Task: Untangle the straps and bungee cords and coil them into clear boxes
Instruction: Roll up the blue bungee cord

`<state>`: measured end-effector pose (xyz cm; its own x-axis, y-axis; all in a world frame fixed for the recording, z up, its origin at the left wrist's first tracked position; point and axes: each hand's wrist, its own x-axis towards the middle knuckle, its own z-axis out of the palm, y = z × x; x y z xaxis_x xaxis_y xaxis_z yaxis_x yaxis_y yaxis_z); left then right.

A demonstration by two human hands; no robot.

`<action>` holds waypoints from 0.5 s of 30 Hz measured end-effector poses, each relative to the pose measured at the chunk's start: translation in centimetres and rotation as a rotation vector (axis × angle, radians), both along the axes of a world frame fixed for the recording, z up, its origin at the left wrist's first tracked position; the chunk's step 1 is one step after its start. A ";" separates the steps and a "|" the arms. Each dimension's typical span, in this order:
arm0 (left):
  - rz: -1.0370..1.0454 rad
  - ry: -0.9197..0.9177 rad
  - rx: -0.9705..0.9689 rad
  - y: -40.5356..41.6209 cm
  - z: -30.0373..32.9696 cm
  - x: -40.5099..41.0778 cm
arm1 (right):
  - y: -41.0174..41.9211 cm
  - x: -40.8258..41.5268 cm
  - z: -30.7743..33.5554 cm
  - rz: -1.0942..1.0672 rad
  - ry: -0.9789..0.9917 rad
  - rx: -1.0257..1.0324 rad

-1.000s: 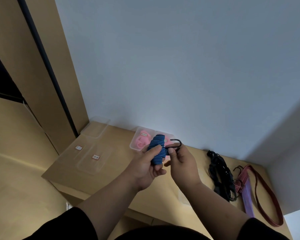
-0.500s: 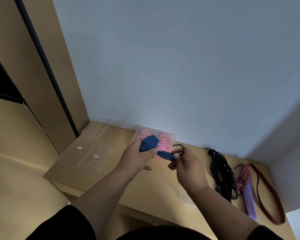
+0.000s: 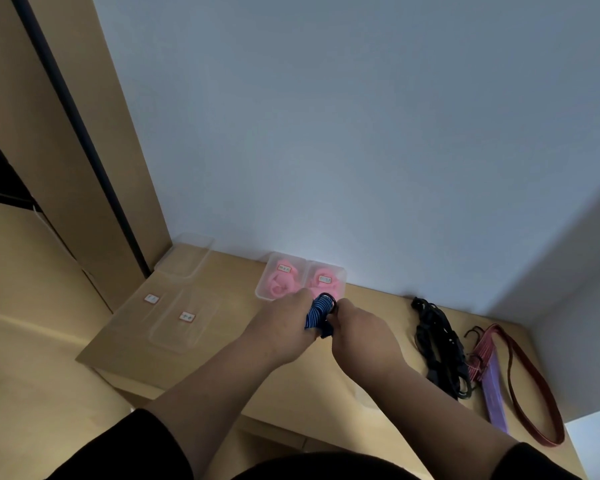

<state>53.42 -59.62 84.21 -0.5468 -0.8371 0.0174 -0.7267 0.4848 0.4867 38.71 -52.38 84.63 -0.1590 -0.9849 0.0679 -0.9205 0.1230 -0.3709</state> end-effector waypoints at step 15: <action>0.039 0.252 0.183 -0.4 -0.8 0.0 | -1.4 0.2 1.0 0.042 0.204 0.223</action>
